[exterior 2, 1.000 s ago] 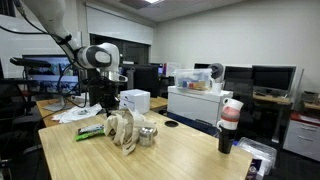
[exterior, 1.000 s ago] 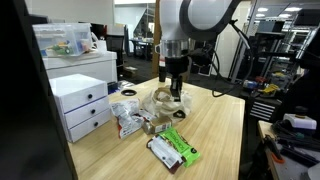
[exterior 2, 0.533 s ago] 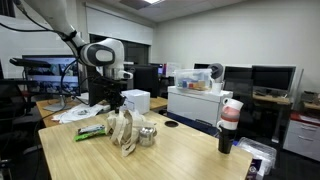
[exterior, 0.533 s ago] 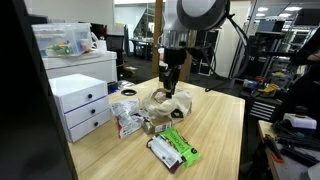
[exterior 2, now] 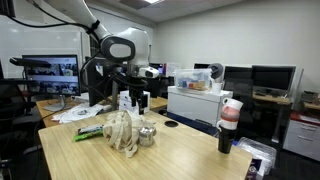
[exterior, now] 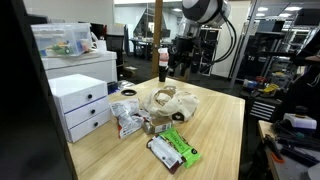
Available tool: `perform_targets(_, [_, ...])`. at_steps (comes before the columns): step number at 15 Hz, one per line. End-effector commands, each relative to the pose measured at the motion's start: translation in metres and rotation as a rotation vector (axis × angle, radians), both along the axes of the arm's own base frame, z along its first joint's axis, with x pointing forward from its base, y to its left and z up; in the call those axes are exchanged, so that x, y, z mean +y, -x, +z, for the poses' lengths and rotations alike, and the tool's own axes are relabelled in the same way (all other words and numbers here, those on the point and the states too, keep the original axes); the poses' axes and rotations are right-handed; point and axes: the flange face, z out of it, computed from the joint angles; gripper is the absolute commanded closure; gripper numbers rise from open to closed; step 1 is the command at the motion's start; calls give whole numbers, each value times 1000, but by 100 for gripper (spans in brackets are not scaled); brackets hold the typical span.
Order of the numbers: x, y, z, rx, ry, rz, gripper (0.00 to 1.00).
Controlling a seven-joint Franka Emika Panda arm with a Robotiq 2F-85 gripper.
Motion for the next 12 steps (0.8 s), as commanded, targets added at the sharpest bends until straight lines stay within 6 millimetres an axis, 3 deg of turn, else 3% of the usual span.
perform_targets(1, [-5, -8, -5, -29, -20, -32, 0])
perform_targets(4, [8, -9, -16, -24, -3, 9, 0])
perform_targets(12, [71, -25, -46, -34, 27, 144, 0])
